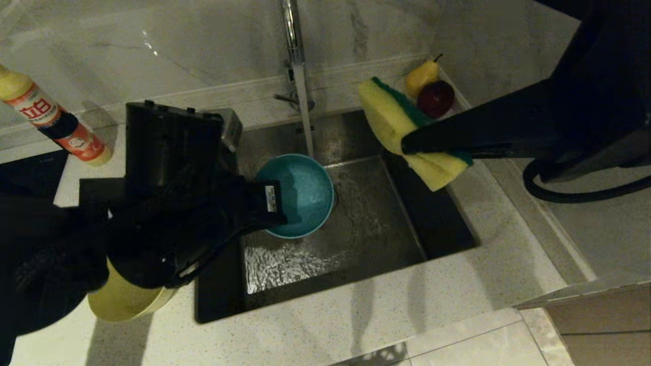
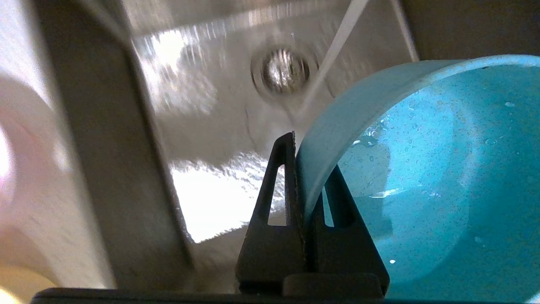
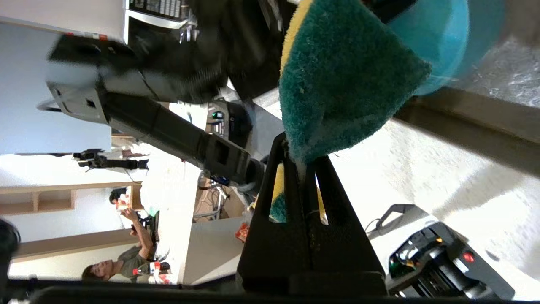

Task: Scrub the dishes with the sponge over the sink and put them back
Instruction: Rinse the bowl

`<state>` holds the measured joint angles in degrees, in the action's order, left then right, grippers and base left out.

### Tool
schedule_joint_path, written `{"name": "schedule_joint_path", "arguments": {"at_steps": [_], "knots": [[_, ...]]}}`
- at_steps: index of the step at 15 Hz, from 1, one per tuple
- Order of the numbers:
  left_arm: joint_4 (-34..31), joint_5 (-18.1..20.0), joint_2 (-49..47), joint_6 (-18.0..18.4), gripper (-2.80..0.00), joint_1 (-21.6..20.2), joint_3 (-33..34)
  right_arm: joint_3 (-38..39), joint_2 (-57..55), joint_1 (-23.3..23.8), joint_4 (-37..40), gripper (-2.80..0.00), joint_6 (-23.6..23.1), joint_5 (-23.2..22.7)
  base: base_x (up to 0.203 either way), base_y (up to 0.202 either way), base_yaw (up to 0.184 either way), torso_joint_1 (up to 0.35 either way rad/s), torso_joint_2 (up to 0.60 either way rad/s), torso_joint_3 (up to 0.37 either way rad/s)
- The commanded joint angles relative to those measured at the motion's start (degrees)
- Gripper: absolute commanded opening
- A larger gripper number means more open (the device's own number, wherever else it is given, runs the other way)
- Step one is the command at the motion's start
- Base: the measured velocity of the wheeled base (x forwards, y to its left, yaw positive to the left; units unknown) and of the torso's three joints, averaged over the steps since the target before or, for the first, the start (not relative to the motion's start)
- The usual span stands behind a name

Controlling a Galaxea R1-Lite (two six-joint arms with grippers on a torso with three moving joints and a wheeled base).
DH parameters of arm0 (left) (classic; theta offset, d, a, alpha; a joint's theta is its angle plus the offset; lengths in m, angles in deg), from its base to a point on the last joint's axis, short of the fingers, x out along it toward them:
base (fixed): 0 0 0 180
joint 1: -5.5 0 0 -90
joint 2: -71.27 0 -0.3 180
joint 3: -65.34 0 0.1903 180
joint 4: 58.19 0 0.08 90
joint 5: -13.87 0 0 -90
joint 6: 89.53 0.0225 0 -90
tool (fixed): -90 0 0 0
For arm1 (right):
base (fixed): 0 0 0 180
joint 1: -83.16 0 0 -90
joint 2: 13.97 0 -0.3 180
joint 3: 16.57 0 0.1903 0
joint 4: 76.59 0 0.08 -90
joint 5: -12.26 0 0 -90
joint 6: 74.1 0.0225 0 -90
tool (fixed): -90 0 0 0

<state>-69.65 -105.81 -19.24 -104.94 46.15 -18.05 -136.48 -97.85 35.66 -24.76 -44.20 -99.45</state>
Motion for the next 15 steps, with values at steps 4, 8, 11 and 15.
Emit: {"name": "schedule_joint_path", "arguments": {"at_steps": [4,8,11,15], "knots": [[-16.81,7.24,-8.98,-13.64,-2.80,-7.90,-15.18,1.10,1.97,0.39,0.10,-2.80,0.15,-0.26,0.000,0.000,0.000,0.000,0.00,0.000],[-23.83,10.29,-14.10,-20.44,-2.80,-9.68,-25.81,1.89,2.32,0.90,0.14,-2.80,0.16,-0.35,0.000,0.000,0.000,0.000,0.00,0.000],[-24.50,10.69,-17.55,-21.62,-2.80,-9.93,-29.88,2.90,2.25,1.14,0.10,-2.80,0.16,-0.32,0.000,0.000,0.000,0.000,0.00,0.000],[-24.57,10.61,-20.51,-22.64,-2.80,-10.28,-34.21,3.73,2.49,1.18,0.10,-2.80,0.16,-0.35,0.000,0.000,0.000,0.000,0.00,0.000]]}}
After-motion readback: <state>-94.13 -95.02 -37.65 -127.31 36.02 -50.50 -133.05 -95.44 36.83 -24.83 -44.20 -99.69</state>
